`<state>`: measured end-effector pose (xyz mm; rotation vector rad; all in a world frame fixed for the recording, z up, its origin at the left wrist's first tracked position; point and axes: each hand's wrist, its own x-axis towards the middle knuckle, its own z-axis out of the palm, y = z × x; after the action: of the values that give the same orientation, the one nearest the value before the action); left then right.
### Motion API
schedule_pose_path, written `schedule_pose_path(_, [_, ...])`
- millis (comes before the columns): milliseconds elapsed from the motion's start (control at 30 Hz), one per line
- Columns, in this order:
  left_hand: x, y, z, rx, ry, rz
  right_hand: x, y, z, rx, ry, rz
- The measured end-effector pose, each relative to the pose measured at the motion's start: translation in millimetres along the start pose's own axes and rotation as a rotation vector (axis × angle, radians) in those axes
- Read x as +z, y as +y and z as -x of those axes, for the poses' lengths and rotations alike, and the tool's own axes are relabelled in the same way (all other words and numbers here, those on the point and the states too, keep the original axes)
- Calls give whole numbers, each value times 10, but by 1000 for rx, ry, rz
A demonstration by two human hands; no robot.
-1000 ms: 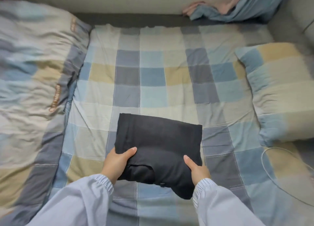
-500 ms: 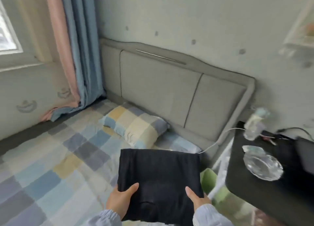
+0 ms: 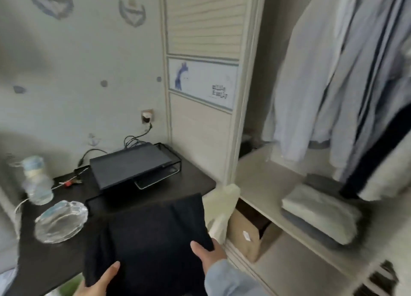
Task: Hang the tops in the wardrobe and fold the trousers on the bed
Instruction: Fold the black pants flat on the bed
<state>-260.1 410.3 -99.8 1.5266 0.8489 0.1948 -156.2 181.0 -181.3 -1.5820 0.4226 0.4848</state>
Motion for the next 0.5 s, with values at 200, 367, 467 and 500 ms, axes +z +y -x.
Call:
schedule_pose_path(200, [1052,614,112,126,-9,-176,-912,-728,209,20,142,-127])
schedule_pose_path(367, [2234,914,156,207,-156,-207,-1809,-772,-199,-47,295,-188])
schedule_pose_path(467, [2979,952,135,222,-265,-271,-2354,-734,-375,24,404,-307])
schedule_pose_path(500, [3208,947,128,229,-307,-315,-2529,-690,-429,40,418,-321])
